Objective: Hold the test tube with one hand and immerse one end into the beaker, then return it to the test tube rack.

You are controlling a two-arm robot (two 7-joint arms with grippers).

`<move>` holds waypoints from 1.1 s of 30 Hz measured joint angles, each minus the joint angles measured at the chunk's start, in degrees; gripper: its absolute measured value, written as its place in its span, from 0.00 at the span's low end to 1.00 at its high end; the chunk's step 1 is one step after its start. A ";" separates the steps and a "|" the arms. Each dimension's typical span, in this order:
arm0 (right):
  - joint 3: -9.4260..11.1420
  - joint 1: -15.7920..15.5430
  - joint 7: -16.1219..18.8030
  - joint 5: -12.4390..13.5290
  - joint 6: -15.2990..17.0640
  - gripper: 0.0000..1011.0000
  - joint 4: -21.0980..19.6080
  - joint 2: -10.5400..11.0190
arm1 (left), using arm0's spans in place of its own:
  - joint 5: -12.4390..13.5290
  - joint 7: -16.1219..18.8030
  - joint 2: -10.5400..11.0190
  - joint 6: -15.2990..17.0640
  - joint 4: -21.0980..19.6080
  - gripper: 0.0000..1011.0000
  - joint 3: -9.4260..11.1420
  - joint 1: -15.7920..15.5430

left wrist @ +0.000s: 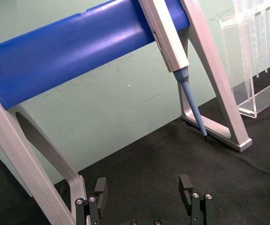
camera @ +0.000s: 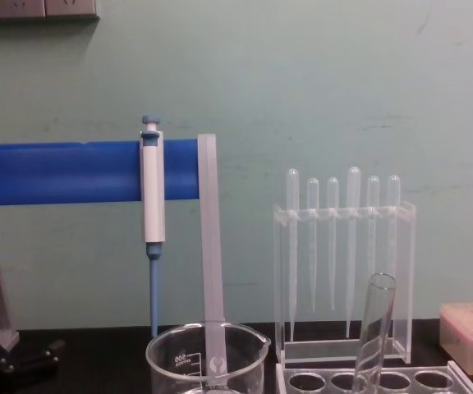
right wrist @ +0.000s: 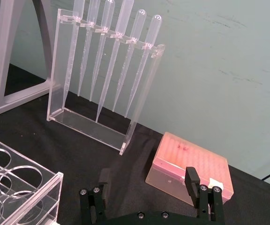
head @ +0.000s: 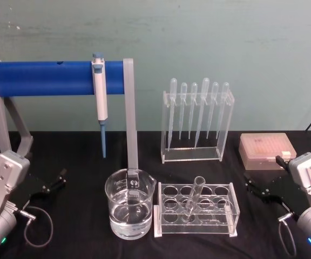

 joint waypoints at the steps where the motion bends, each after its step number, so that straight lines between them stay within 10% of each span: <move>1: 0.00 0.00 0.00 0.00 0.00 0.99 0.00 0.00 | 0.00 0.00 0.00 0.00 0.00 0.99 0.00 0.00; 33: 1.52 -0.50 0.11 -0.25 -0.96 0.99 -1.14 0.41 | 0.00 0.00 0.00 0.00 0.00 0.99 0.00 0.00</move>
